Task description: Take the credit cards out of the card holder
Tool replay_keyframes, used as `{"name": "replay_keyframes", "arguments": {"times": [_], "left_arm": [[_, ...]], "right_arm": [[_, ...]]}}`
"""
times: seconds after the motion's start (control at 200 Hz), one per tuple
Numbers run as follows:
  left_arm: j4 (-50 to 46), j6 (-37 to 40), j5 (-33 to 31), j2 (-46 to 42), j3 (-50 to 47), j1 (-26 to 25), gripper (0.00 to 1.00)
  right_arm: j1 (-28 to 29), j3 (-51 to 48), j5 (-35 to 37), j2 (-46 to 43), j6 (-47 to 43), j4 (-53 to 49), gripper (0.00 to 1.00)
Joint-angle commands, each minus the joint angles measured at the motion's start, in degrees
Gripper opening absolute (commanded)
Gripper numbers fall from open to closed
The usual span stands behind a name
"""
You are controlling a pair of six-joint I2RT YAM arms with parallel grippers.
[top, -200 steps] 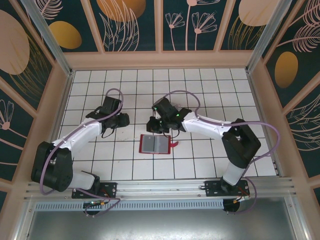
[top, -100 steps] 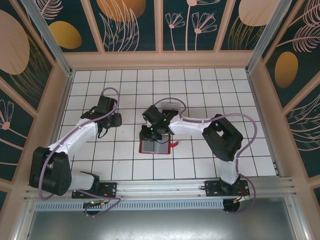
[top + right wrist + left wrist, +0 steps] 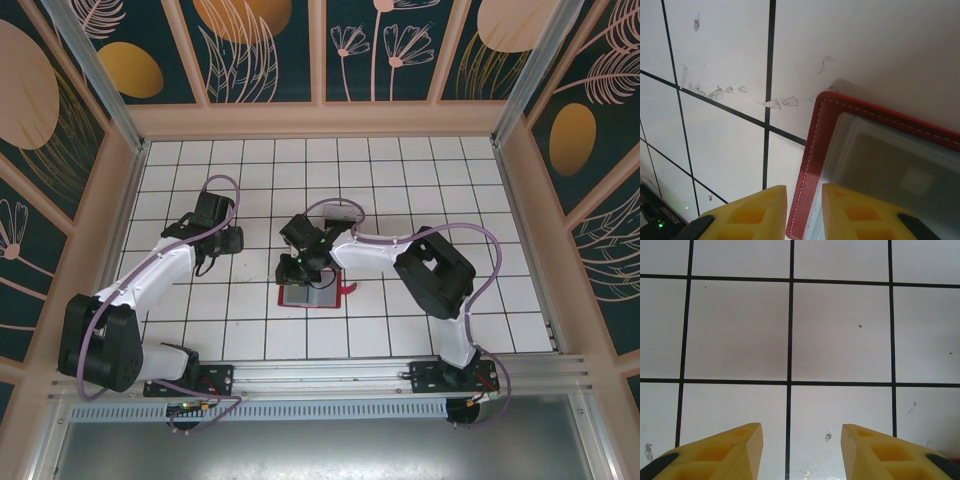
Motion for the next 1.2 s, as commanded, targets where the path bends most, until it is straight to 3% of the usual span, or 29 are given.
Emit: {"name": "replay_keyframes", "arguments": {"times": [0.0,0.586,1.196], "left_arm": [[-1.1,1.0,-0.3,-0.1,1.0,0.4,0.46],[-1.1,1.1,0.4,0.2,0.8,0.4,0.47],[-1.0,1.3,1.1,1.2,1.0,0.4,0.47]], "right_arm": [[0.7,1.9,1.4,0.7,0.7,-2.2,0.27],[1.3,1.7,6.2,-0.1,0.7,-8.0,0.31],[3.3,7.1,18.7,1.5,3.2,-21.8,0.35]]}}
